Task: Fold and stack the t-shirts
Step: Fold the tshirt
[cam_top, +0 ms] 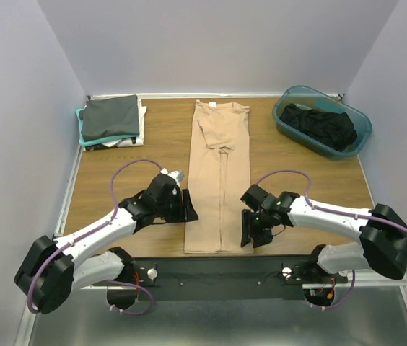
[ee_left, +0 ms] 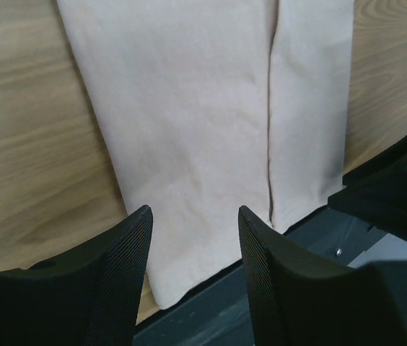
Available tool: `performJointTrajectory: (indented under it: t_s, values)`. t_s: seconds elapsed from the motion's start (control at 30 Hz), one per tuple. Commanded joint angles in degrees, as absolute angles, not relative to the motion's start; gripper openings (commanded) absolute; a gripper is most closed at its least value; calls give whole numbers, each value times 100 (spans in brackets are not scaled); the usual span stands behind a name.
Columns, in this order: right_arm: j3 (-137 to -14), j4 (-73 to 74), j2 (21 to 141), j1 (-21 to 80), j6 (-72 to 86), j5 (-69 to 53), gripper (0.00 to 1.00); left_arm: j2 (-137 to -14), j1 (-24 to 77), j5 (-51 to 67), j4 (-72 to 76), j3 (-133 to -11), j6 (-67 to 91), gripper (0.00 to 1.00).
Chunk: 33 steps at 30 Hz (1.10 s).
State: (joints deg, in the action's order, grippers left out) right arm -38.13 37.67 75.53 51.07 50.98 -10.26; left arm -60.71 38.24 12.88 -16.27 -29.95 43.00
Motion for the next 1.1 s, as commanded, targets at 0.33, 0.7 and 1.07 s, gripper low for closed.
performJointTrajectory:
  t_s: [0.33, 0.7, 1.07]
  values:
    - [-3402, 4017, 7409, 5203, 5546, -685, 47, -5730, 4333, 879, -2109, -2610, 4966, 58]
    - [-3234, 3727, 7471, 5256, 5520, -703, 35, -5440, 4623, 703, -2505, -2347, 5361, 58]
    - [-3331, 3568, 7743, 5273, 5344, -747, 26, -5449, 4790, 870, -2628, -2206, 5563, 55]
